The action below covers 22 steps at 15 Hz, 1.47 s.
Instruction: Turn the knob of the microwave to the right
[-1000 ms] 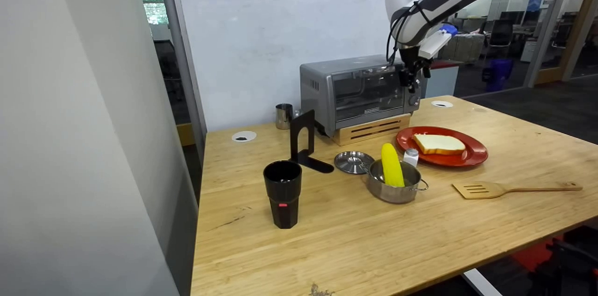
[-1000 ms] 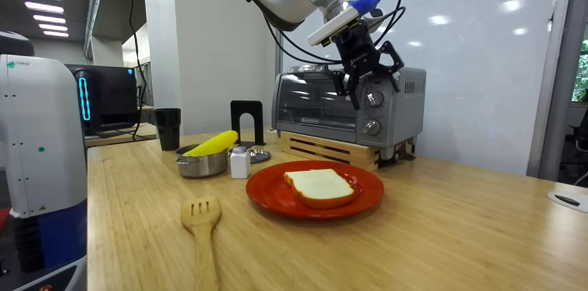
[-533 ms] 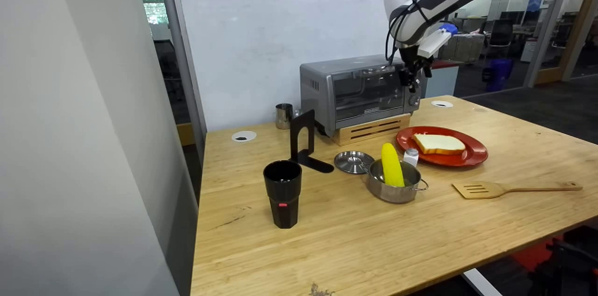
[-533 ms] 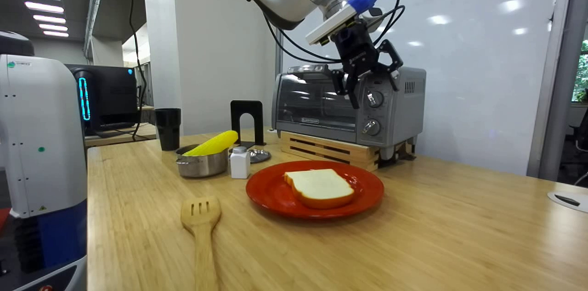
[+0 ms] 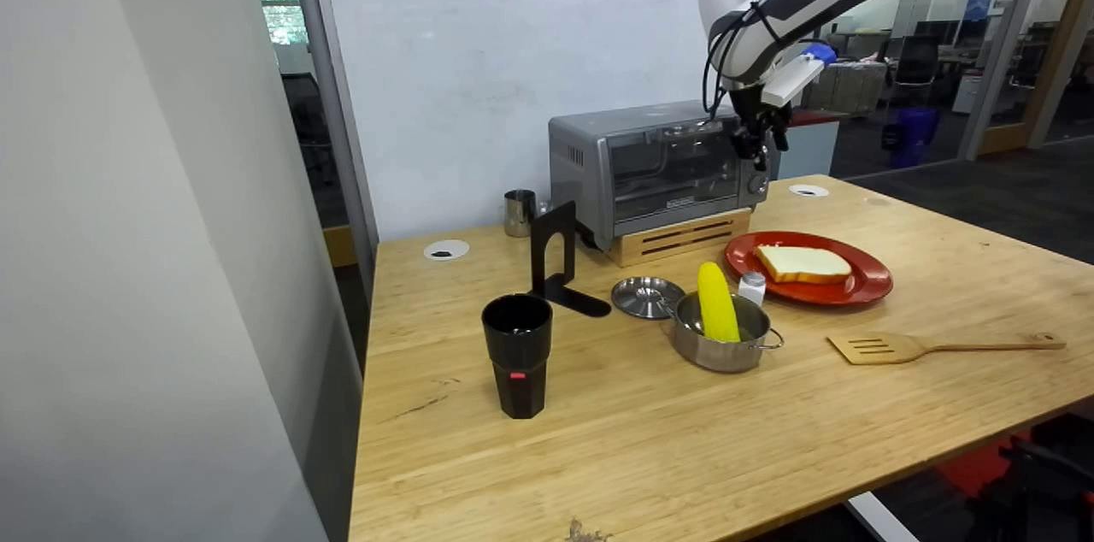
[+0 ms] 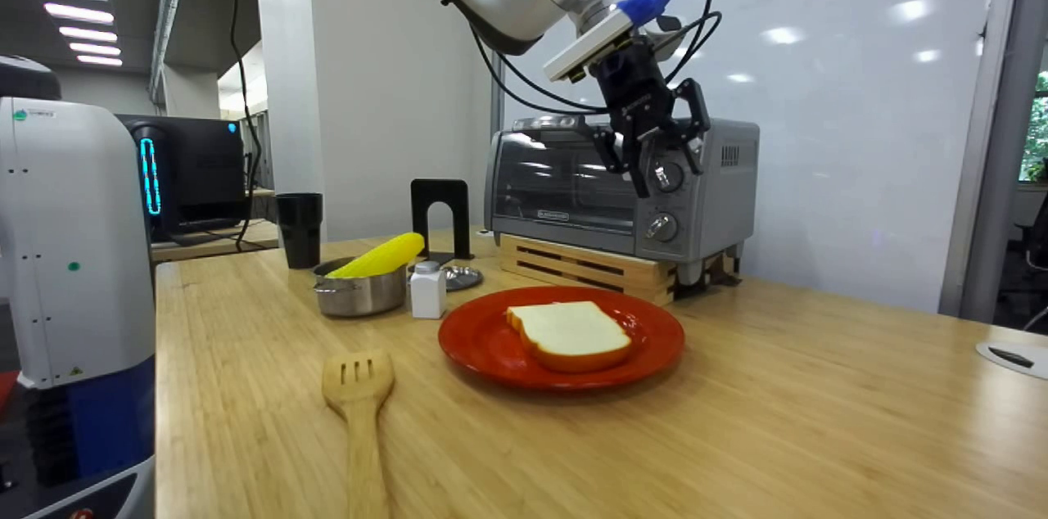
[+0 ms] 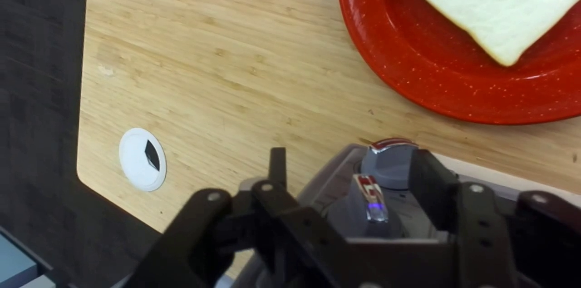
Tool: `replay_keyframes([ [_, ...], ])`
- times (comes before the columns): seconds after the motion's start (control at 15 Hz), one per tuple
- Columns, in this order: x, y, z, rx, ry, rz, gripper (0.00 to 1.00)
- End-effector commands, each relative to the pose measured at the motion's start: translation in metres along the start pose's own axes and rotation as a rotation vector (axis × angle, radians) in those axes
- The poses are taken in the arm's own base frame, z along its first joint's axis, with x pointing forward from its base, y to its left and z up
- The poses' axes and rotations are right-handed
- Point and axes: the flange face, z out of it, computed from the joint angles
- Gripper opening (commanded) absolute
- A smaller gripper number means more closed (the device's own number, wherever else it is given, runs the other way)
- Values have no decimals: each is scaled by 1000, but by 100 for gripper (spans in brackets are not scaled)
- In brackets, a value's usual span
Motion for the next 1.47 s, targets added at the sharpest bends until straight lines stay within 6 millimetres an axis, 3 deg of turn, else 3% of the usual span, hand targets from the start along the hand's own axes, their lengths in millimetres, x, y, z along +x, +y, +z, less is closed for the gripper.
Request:
replay_keyframes([
  [0.0, 6, 0, 3, 3, -19, 14, 41],
  [0.4, 7, 0, 2, 11, -18, 11, 1],
  [0.8, 3, 14, -6, 82, 9, 35, 3],
  [1.4, -19, 53, -13, 262, 76, 79, 3],
])
